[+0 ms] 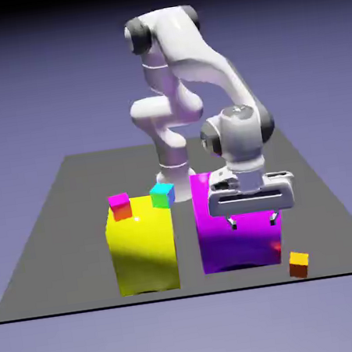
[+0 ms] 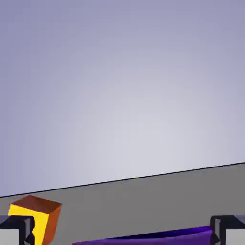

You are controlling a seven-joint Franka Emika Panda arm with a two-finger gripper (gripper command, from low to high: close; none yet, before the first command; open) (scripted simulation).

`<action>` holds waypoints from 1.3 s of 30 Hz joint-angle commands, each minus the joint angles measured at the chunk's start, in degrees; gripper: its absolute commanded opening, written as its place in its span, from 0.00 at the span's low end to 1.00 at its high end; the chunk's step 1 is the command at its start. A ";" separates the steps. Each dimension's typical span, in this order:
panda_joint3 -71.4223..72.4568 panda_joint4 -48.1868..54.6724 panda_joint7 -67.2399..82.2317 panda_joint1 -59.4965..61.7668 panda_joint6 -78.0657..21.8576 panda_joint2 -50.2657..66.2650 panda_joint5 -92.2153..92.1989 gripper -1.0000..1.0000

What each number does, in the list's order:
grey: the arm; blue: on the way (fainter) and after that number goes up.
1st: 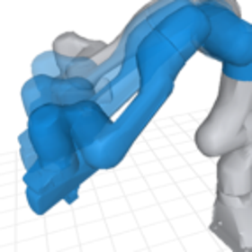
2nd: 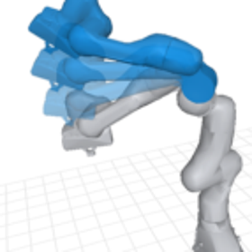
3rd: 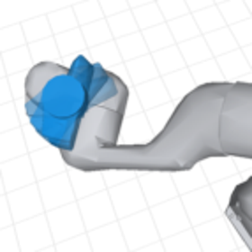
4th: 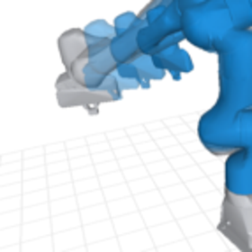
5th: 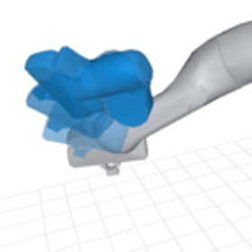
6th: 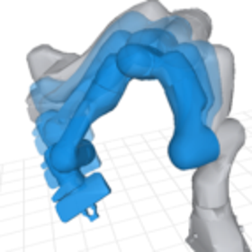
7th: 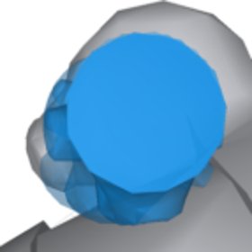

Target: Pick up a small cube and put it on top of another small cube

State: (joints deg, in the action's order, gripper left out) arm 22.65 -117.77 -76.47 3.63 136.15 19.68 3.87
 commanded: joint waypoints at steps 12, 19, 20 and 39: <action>10.78 20.58 -16.19 2.06 -18.03 24.92 1.84 0.50; 9.94 20.24 -18.36 0.22 -12.40 32.49 3.78 0.50; 9.94 20.24 -18.36 0.22 -12.40 32.49 3.78 0.00; -11.52 10.17 6.29 2.96 -39.02 -3.60 -5.30 0.00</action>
State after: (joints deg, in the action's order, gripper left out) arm 11.12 -107.60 -70.16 6.59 97.15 16.09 -1.56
